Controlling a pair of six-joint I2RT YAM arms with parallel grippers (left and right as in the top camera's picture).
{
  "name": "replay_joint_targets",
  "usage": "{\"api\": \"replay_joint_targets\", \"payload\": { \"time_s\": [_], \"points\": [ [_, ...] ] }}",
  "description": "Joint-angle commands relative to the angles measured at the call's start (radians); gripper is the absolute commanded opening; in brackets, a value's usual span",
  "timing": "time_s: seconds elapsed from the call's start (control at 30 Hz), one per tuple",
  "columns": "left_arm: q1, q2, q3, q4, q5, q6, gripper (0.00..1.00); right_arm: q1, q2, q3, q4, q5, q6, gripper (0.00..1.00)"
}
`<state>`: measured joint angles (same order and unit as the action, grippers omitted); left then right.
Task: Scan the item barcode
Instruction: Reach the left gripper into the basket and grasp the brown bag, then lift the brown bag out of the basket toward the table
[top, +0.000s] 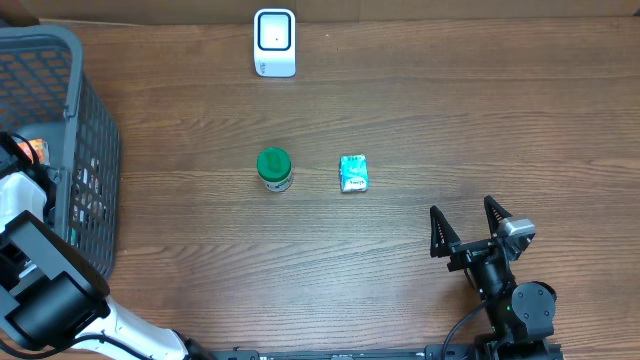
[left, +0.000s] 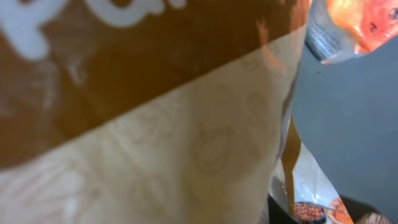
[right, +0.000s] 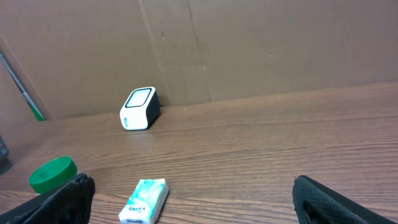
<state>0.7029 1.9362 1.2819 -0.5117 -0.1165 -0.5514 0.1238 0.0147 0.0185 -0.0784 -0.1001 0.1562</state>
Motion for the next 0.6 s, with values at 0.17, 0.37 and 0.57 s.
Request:
{"api": "replay_joint_targets", "payload": {
  "time_s": [0.17, 0.37, 0.57],
  "points": [
    [0.01, -0.057, 0.038, -0.015, 0.071, -0.002, 0.11, -0.007, -0.011, -0.01, 0.005, 0.001, -0.001, 1.0],
    [0.01, -0.215, 0.127, -0.054, 0.19, 0.018, 0.04, -0.007, -0.011, -0.01, 0.005, 0.001, -0.001, 1.0],
    [0.009, -0.403, 0.238, -0.136, 0.257, 0.035, 0.04, -0.007, -0.011, -0.01, 0.005, 0.001, -0.001, 1.0]
  ]
}}
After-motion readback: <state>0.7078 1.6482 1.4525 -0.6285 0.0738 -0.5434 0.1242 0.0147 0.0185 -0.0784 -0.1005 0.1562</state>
